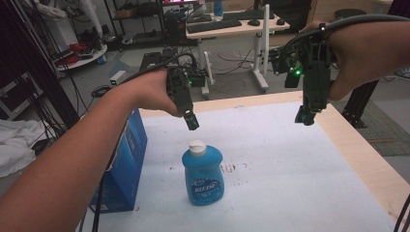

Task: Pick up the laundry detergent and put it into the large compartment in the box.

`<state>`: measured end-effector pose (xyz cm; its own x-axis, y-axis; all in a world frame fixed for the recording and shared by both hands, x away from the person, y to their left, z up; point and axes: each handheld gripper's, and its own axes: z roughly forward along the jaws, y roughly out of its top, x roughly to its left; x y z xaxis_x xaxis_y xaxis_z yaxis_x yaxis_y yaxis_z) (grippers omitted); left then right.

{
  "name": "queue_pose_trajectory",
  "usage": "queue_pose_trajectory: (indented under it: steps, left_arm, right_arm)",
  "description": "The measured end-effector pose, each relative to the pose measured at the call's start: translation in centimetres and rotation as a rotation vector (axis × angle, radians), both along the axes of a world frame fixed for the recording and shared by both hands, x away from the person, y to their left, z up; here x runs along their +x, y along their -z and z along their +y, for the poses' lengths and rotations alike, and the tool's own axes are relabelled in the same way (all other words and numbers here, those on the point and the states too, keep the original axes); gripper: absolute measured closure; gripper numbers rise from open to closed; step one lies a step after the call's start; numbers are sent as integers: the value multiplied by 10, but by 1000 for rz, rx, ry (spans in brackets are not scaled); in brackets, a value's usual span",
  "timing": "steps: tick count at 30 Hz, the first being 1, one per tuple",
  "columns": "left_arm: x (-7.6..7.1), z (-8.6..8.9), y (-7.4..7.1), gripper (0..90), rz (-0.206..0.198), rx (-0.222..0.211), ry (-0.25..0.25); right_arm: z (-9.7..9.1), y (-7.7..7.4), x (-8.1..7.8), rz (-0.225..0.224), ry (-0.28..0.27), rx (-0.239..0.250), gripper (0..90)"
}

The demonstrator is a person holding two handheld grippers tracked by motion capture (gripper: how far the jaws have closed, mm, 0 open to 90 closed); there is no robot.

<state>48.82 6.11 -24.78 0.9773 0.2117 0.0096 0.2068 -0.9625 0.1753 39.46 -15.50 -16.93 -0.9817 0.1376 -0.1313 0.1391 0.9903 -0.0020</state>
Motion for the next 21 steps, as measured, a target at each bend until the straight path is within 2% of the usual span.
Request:
queue_pose_trajectory:
  steps: [6, 13, 21]
  left_arm:
    - [-1, -1, -1, 17, 2, -3, 8]
    - [-15, 4, -21, 17, -14, -45, 27]
    - [-34, 4, -35, 17, -24, -31, 59]
  right_arm:
    - [1, 2, 0, 3, 5, -5, 29]
    - [1, 1, -2, 0, 2, 0, 29]
    - [-1, 0, -5, -4, 6, 0, 29]
